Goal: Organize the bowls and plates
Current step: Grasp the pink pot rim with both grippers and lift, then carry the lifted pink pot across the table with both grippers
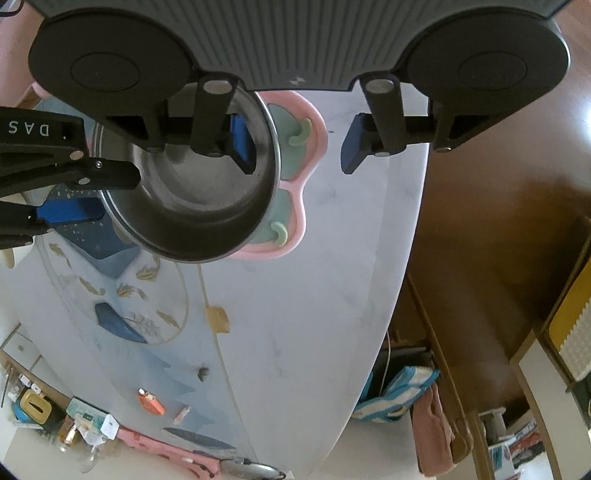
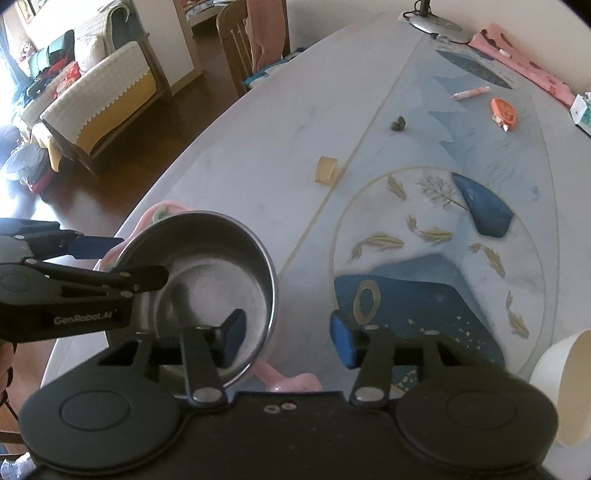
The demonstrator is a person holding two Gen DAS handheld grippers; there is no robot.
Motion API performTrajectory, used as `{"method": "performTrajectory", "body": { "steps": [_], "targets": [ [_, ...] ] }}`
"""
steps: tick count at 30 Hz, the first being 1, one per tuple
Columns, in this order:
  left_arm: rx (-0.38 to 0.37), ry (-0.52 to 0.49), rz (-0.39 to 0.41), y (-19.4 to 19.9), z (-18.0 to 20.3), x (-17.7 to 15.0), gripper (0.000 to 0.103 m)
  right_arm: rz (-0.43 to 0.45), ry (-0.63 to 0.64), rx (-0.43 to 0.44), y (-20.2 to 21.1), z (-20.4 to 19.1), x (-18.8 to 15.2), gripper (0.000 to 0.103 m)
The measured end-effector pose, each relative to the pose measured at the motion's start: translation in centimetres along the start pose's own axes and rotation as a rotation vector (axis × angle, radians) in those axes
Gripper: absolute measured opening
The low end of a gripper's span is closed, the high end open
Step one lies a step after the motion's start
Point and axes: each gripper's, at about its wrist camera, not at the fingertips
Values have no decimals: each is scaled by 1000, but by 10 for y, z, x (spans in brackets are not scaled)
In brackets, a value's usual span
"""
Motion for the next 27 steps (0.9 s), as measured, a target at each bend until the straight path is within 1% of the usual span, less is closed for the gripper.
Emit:
{"method": "performTrajectory", "body": {
  "steps": [2,5,7,9,14,15,18,23,27],
  "targets": [
    [-1,11,-17,-2,-1,0,44,-3,5,5,-1,-1,0,39],
    [19,16,-33,-2,-1,0,43,-4,10,3,-1,-2,0,37],
    [2,41,-37,2,-4,1,43,-6,11,4,-1,-2,-1,35],
    [-20,63,-42,6,-6,0,43,-7,16,6,-1,-2,-1,30],
    [-25,92,-73,2,-5,-4,43,-8,19,8,-1,-4,-1,25],
    [-26,93,-76,1,-5,-5,41,-7,19,8,-1,-5,0,25],
    [-35,98,-64,1,-3,-7,34,-4,18,7,0,-6,0,20],
    [-11,114,-61,3,1,-10,33,6,7,14,4,-8,0,8],
    [-1,121,-64,5,2,-8,32,7,13,-12,7,-13,0,7]
  ]
}}
Point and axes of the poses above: each gripper's, at about its wrist camera, not at the fingertips, and y roughly against the way its jaws point, z to its right, x to its top, and after that the axes turned 8 degrees about -x, right-handed
